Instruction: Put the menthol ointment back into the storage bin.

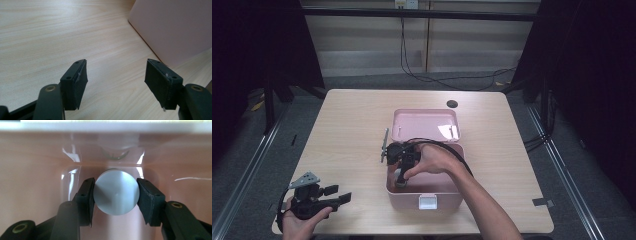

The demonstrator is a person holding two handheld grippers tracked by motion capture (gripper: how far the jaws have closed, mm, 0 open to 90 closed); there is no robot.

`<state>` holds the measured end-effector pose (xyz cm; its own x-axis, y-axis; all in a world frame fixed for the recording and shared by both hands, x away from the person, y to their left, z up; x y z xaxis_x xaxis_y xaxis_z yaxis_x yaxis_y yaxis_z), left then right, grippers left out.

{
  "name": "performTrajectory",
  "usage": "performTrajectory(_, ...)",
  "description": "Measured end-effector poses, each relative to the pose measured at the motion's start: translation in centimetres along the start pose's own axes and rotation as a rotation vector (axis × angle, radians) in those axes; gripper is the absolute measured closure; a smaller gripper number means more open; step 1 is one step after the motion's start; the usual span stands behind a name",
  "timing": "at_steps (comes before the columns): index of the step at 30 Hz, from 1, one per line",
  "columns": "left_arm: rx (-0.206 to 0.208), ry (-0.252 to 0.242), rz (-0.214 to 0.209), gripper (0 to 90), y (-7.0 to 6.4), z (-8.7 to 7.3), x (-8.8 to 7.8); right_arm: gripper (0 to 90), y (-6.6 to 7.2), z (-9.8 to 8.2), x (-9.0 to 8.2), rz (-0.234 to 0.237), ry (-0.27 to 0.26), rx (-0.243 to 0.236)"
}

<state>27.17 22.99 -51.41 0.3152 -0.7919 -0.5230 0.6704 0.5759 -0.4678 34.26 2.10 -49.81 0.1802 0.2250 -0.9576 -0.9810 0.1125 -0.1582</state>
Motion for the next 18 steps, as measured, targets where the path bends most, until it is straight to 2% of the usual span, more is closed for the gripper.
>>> performTrajectory(18,0.002,-0.001,-0.003,34.1,0.04,0.03,-0.08,50.9,0.45,0.2,0.94,0.006,-0.01,-0.007)
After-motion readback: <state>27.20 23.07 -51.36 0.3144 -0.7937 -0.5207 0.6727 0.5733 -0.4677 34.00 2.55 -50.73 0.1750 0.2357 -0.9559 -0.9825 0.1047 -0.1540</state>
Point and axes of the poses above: each handheld gripper's, and its own axes: x roughly forward along the jaws, z roughly out of its top, y roughly to its left, the point moved 8 cm from there along x, roughly forward along the jaws, and after that the axes turned 15 degrees about -z, right-handed, at the moved point
